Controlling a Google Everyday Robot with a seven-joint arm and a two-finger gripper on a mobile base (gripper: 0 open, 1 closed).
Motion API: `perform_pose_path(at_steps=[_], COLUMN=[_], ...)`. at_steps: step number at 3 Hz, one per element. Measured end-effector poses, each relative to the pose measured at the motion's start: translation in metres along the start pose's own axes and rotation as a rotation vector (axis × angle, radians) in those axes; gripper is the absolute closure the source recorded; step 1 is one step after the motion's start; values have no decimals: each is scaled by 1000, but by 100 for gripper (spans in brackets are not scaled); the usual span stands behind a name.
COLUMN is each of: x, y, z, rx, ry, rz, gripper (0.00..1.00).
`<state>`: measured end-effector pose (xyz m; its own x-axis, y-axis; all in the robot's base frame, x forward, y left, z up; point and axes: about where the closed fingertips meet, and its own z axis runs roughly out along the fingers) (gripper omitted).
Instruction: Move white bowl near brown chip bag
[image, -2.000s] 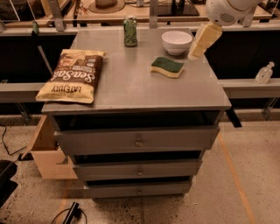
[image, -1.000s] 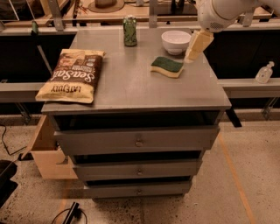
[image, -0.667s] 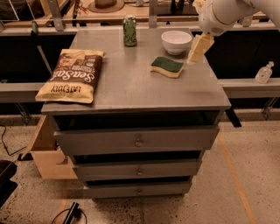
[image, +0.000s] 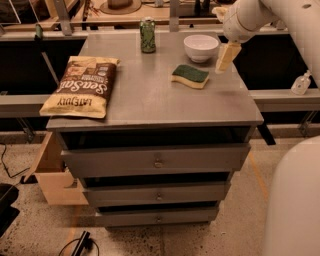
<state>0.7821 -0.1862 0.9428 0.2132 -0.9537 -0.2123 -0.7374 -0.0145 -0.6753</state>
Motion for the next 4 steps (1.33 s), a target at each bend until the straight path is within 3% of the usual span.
perform_pose_path(at_steps=[2,4], x=[0,13], y=[-4,-15], z=[15,54], rx=[-9,-34], ry=[4,30], rz=[-20,-109], gripper=[0,0])
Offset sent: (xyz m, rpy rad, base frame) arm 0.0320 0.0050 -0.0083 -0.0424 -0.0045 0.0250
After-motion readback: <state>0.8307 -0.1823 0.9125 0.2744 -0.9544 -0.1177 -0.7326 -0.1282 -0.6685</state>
